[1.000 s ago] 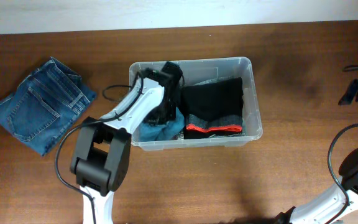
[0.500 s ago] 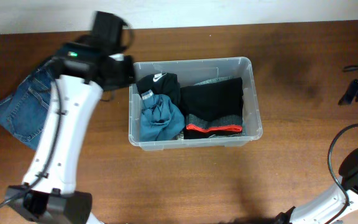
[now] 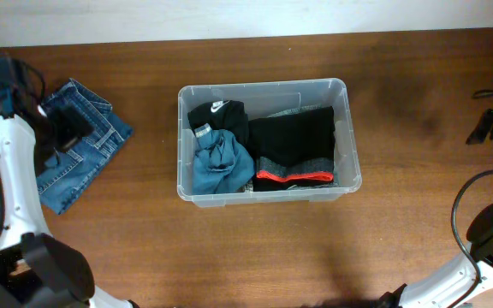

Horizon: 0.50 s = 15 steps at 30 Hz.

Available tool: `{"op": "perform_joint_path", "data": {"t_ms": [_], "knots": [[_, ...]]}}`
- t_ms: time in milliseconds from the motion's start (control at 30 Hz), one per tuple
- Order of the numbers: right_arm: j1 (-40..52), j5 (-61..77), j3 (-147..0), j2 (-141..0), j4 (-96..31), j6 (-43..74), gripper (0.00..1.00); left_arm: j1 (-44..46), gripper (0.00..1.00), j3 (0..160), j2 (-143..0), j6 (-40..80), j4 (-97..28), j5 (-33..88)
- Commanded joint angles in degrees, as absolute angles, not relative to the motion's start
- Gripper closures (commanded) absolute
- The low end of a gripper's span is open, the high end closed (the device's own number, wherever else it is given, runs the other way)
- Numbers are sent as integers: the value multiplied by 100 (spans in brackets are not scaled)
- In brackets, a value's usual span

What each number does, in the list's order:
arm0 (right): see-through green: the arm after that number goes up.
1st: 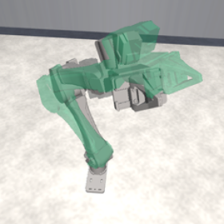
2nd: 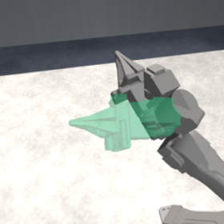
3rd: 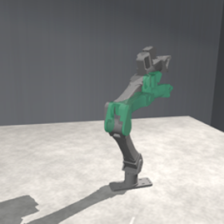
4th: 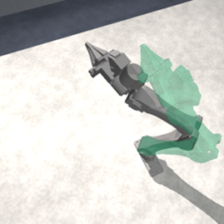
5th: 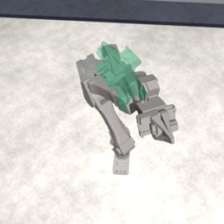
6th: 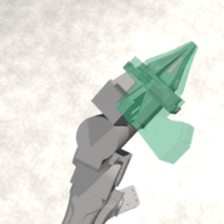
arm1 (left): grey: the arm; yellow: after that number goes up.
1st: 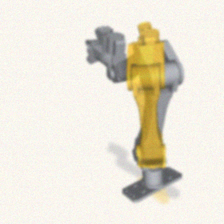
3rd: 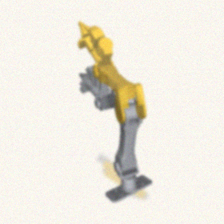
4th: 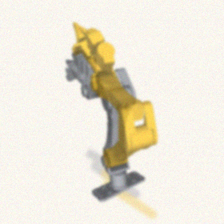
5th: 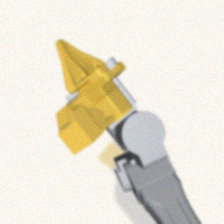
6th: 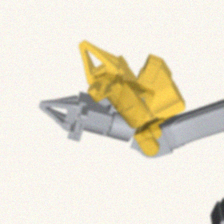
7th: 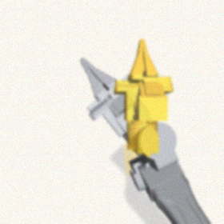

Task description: Pack container

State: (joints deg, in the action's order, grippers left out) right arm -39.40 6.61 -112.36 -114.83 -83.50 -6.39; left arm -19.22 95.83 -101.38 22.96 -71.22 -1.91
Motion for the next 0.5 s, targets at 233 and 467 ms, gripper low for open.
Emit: {"op": "perform_joint_path", "data": {"t_ms": [233,467], "knots": [[-3940,690,-11238,-11450,-8350,-635,2,-2010,1,7599,-10125,2270,-5651,-386],[-3940,690,-11238,-11450,-8350,-635,2,-2003,1,7406,-10125,2268,-5616,-390]]}}
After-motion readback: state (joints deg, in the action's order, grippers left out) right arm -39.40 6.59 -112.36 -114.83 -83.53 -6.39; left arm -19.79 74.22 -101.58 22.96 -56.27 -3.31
